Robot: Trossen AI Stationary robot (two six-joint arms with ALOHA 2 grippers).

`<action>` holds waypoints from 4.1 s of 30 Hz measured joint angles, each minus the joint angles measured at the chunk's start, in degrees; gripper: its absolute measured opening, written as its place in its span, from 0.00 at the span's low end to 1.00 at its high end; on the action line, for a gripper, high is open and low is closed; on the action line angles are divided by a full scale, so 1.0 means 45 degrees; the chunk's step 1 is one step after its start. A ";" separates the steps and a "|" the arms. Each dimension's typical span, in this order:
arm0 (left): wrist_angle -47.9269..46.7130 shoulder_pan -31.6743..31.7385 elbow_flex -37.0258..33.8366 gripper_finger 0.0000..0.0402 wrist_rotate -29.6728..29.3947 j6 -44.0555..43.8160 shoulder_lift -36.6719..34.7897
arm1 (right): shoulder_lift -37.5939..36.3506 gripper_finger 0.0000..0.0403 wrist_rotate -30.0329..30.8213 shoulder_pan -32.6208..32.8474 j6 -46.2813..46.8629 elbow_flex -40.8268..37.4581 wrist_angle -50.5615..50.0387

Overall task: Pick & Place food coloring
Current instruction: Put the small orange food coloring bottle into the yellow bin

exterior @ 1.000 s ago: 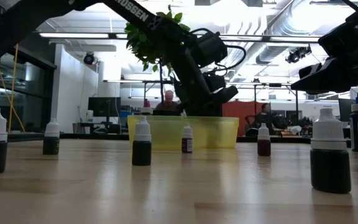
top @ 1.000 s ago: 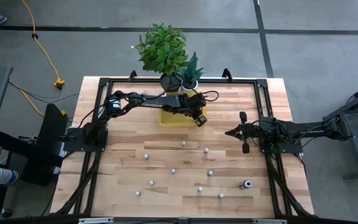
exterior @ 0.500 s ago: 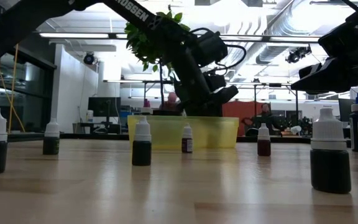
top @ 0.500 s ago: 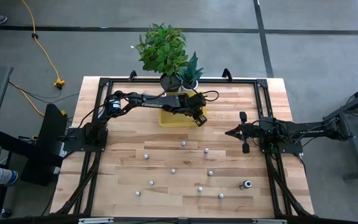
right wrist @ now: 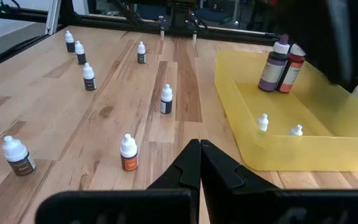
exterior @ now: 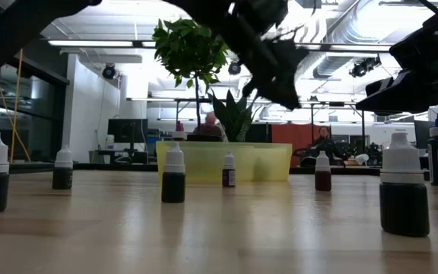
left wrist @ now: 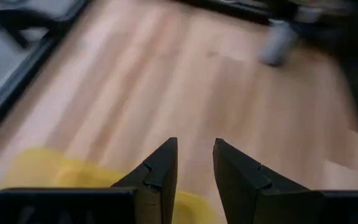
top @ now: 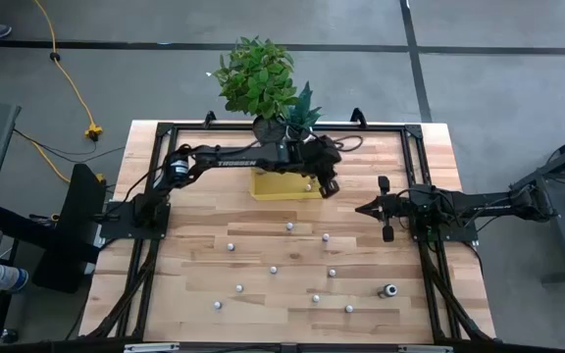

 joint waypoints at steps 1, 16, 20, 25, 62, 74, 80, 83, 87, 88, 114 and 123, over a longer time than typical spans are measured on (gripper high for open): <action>-0.0153 -0.0120 0.0011 0.24 0.0331 0.0251 -0.0087 | 0.0000 0.00 0.0004 -0.0005 0.0004 0.0000 0.0000; 0.1376 -0.2163 -0.3672 0.24 0.2918 0.3855 -0.2108 | 0.0000 0.00 -0.0001 -0.0001 0.0002 0.0000 -0.0015; 0.2380 -0.2411 -0.5078 0.24 0.2883 0.3850 -0.2279 | 0.0001 0.00 0.0004 -0.0001 0.0004 0.0000 -0.0010; 0.3058 -0.2538 -0.5532 0.24 0.2879 0.3850 -0.2274 | 0.0005 0.00 0.0001 -0.0005 0.0001 0.0000 -0.0019; 0.5400 -0.2713 -0.5543 0.46 0.3035 0.4316 -0.0004 | 0.0000 0.00 0.0004 -0.0003 0.0003 0.0000 -0.0026; 0.5411 -0.2694 -0.5550 0.44 0.3030 0.4074 0.0067 | 0.0002 0.00 0.0004 -0.0002 0.0004 0.0000 -0.0015; 0.5390 -0.2694 -0.5550 0.32 0.3025 0.4029 0.0067 | 0.0004 0.00 0.0004 -0.0004 -0.0001 0.0000 -0.0010; 0.5377 -0.2689 -0.5550 0.25 0.3020 0.3986 0.0067 | 0.0003 0.00 0.0004 0.0000 -0.0001 0.0000 -0.0010; 0.5309 -0.2689 -0.5550 0.18 0.2977 0.3900 0.0067 | 0.0005 0.00 0.0004 -0.0001 -0.0001 0.0000 -0.0005; 0.5309 -0.2689 -0.5550 0.17 0.2972 0.3785 0.0065 | 0.0005 0.00 0.0004 0.0000 -0.0001 0.0000 -0.0005; 0.0931 -0.2346 -0.1628 0.07 0.0403 -0.0515 -0.0069 | 0.0002 0.00 0.0004 -0.0005 0.0001 0.0000 0.0005; 0.0798 -0.1942 -0.2129 0.07 0.0235 -0.0954 -0.0969 | 0.0000 0.00 0.0004 0.0000 0.0000 0.0000 -0.0011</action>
